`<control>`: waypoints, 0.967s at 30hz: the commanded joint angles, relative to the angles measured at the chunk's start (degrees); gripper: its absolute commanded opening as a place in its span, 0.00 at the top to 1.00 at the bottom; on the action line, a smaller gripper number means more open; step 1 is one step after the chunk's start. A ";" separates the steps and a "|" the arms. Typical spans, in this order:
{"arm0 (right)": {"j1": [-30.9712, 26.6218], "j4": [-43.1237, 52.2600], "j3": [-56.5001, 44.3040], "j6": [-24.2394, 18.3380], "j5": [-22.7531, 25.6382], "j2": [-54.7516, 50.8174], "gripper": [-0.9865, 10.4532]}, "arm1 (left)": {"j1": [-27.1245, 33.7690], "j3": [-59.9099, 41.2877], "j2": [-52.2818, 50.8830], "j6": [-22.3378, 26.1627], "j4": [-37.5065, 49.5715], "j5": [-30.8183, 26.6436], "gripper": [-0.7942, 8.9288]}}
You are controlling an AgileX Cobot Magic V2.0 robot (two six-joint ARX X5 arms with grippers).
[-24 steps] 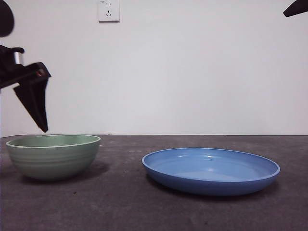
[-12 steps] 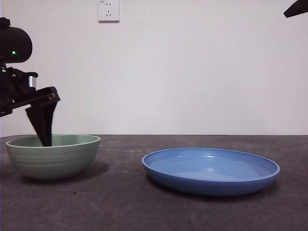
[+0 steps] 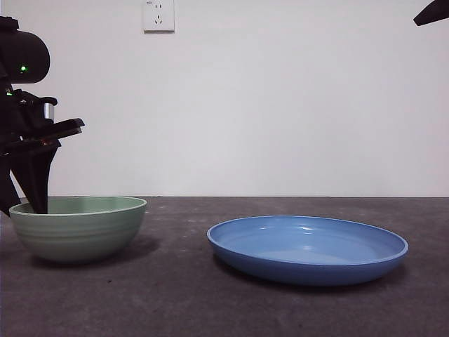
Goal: Place the green bowl on the blue plate
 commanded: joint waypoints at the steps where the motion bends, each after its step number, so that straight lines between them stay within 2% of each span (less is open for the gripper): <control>1: 0.35 0.55 0.94 0.37 -0.13 0.24 0.35 | 0.00 0.98 2.08 1.51 0.42 -0.20 0.80; 4: 0.35 0.57 0.94 0.35 -0.13 0.24 0.35 | 0.00 0.98 2.58 1.51 0.46 -0.22 0.80; 8: 0.35 0.59 0.94 0.35 -0.11 0.24 0.35 | -0.02 1.01 2.58 1.95 0.50 -0.22 0.90; 14: 0.35 0.59 0.94 0.35 -0.11 0.24 0.35 | -0.02 1.92 2.58 1.97 -0.35 -0.20 0.90; 19: 0.33 0.55 0.94 -0.04 0.07 0.22 0.35 | -0.79 6.49 2.56 1.86 -4.92 -0.22 0.90; 24: 0.22 0.46 0.94 -0.48 0.50 0.09 0.35 | -4.57 12.94 2.56 1.40 -10.64 -0.20 0.90; 29: 0.22 -1.44 0.96 -1.64 0.70 -1.14 0.35 | -11.45 17.49 2.67 0.20 -11.47 -0.20 0.90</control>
